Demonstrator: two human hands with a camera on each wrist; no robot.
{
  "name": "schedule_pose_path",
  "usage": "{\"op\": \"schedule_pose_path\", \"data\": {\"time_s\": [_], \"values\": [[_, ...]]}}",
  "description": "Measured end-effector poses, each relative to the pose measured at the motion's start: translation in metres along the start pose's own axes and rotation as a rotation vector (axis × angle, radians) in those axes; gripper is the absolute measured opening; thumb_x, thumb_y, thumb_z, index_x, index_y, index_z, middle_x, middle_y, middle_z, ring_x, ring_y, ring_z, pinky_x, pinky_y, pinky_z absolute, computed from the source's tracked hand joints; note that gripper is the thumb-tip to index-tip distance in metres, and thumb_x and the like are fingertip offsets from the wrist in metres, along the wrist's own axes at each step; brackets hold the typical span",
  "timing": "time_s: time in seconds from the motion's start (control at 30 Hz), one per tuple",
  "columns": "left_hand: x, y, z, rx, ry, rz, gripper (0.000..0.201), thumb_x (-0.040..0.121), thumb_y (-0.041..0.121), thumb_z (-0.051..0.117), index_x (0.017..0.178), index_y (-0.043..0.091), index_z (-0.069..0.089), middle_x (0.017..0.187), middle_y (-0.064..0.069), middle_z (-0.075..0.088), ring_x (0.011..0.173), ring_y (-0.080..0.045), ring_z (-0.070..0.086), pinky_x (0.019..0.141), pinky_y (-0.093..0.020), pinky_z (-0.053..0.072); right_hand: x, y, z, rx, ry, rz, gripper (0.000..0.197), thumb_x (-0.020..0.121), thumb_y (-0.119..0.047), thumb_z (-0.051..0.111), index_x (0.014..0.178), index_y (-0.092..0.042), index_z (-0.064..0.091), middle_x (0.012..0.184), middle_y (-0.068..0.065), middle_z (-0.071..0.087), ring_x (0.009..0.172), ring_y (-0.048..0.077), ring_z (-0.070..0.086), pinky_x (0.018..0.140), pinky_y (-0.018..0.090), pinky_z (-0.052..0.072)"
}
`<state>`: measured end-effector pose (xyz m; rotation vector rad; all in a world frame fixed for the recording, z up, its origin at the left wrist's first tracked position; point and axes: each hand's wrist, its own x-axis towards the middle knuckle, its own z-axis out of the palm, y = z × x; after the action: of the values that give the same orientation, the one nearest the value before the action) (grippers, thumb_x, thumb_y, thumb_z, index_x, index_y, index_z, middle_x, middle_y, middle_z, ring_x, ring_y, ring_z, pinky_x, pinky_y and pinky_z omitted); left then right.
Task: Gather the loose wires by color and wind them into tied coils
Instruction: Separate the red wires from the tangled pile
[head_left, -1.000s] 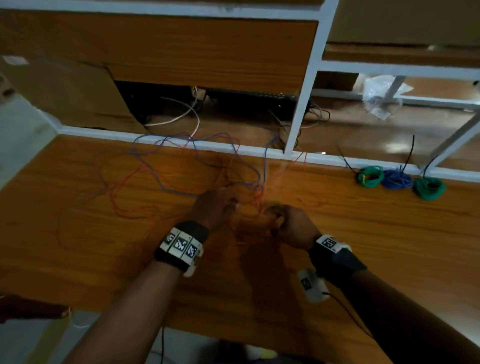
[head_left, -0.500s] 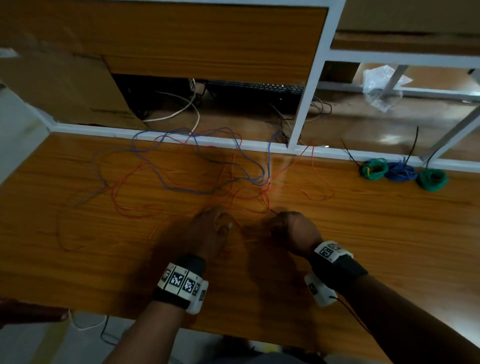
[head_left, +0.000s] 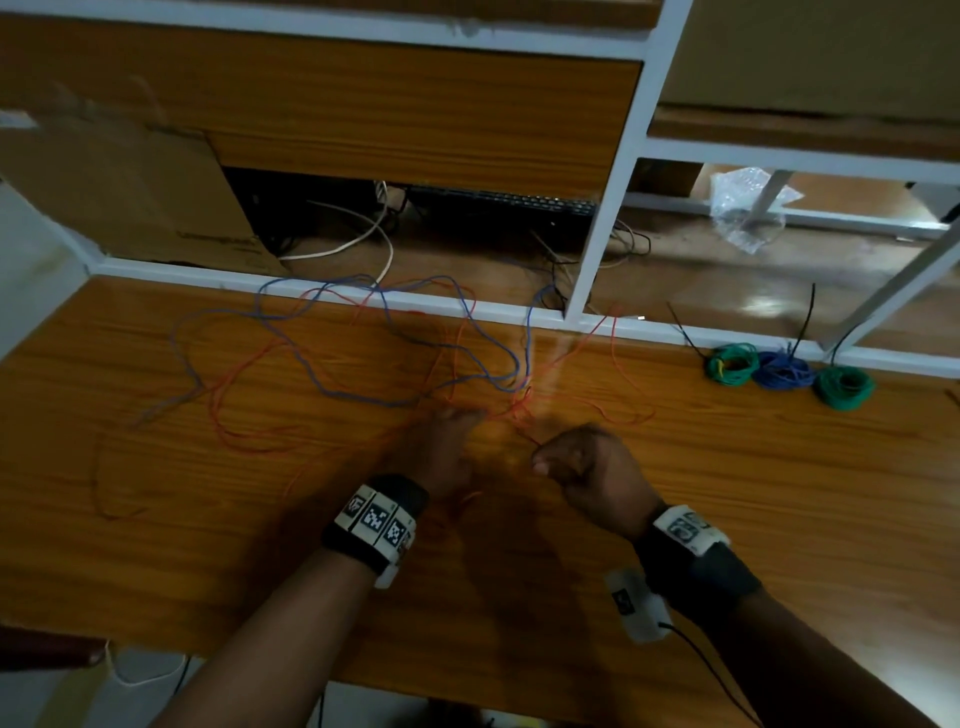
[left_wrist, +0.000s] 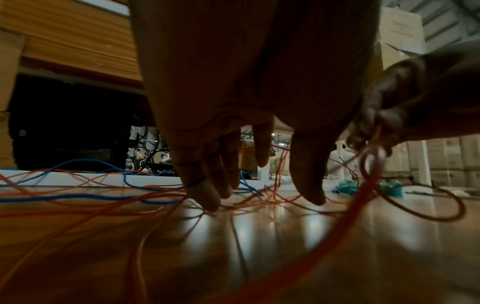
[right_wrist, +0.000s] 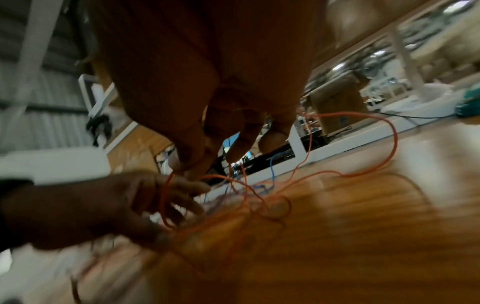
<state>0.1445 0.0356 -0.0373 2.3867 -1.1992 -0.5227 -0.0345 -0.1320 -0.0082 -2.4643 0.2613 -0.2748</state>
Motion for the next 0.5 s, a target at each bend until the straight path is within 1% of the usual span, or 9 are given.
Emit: {"op": "schedule_pose_path", "data": {"time_s": [0.07,0.13,0.2,0.27,0.3,0.33,0.4,0.47,0.5], "values": [[0.005,-0.003,-0.008,-0.052,0.019,0.023,0.090,0.072,0.031,0.085,0.149,0.024,0.041,0.153,-0.004,0.041,0.140,-0.026,0.040,0.114,-0.038,0.036,-0.010,-0.012,-0.028,0.175,0.060,0.065,0.009,0.095,-0.011,0.074,0.088,-0.015,0.079,0.091,-0.008,0.078,0.086,0.003,0.069,0.074,0.014,0.045],[0.007,-0.007,-0.017,-0.190,0.032,0.000,0.103,0.065,0.038,0.087,0.153,0.024,0.034,0.157,-0.004,0.037,0.144,-0.025,0.035,0.116,-0.041,0.034,-0.023,-0.018,-0.052,0.250,0.071,0.097,0.006,0.095,-0.014,0.073,0.092,-0.016,0.078,0.095,-0.011,0.076,0.094,0.000,0.066,0.075,0.009,0.043],[0.006,-0.009,-0.026,-0.348,0.029,-0.040,0.107,0.068,0.031,0.087,0.156,0.026,0.025,0.159,-0.004,0.033,0.144,-0.024,0.034,0.112,-0.037,0.037,-0.037,-0.017,-0.068,0.269,0.063,0.108,0.006,0.096,-0.022,0.070,0.094,-0.022,0.076,0.097,-0.014,0.074,0.097,0.003,0.066,0.076,0.013,0.046],[0.005,-0.008,-0.034,-0.436,0.004,-0.057,0.108,0.075,0.017,0.086,0.158,0.026,0.018,0.161,-0.003,0.027,0.144,-0.022,0.031,0.105,-0.029,0.036,-0.045,-0.016,-0.079,0.304,0.072,0.128,0.008,0.095,-0.027,0.068,0.094,-0.026,0.075,0.098,-0.016,0.074,0.095,0.007,0.068,0.075,0.020,0.049],[0.006,-0.007,-0.038,-0.459,-0.006,-0.052,0.109,0.076,0.012,0.085,0.158,0.025,0.015,0.162,-0.003,0.024,0.145,-0.020,0.029,0.104,-0.026,0.035,-0.048,-0.015,-0.084,0.339,0.088,0.138,0.008,0.094,-0.026,0.068,0.094,-0.025,0.075,0.096,-0.015,0.074,0.092,0.007,0.069,0.074,0.021,0.050],[0.007,-0.007,-0.039,-0.465,-0.018,-0.047,0.109,0.077,0.010,0.084,0.159,0.025,0.013,0.163,-0.002,0.022,0.145,-0.019,0.027,0.103,-0.025,0.035,-0.050,-0.013,-0.087,0.378,0.115,0.138,0.008,0.095,-0.022,0.068,0.094,-0.022,0.075,0.093,-0.012,0.075,0.088,0.006,0.069,0.072,0.019,0.049],[0.010,-0.005,-0.039,-0.452,-0.043,-0.041,0.110,0.076,0.014,0.084,0.158,0.029,0.012,0.162,-0.001,0.024,0.145,-0.021,0.029,0.105,-0.030,0.039,-0.050,-0.013,-0.092,0.444,0.169,0.131,0.008,0.095,-0.014,0.068,0.094,-0.016,0.076,0.091,-0.007,0.075,0.086,0.007,0.070,0.072,0.017,0.050],[0.014,-0.001,-0.035,-0.450,-0.071,-0.063,0.101,0.079,0.020,0.082,0.157,0.029,0.019,0.157,-0.004,0.034,0.139,-0.025,0.040,0.106,-0.041,0.045,-0.046,-0.012,-0.092,0.458,0.174,0.140,0.008,0.096,-0.010,0.069,0.095,-0.015,0.076,0.093,-0.004,0.076,0.091,0.011,0.071,0.075,0.020,0.052],[0.016,0.004,-0.034,-0.463,-0.075,-0.087,0.093,0.082,0.020,0.080,0.156,0.026,0.024,0.153,-0.006,0.040,0.133,-0.025,0.047,0.103,-0.042,0.048,-0.044,-0.012,-0.090,0.450,0.157,0.150,0.009,0.096,-0.010,0.069,0.095,-0.015,0.076,0.092,-0.007,0.076,0.090,0.009,0.071,0.075,0.020,0.052]]}}
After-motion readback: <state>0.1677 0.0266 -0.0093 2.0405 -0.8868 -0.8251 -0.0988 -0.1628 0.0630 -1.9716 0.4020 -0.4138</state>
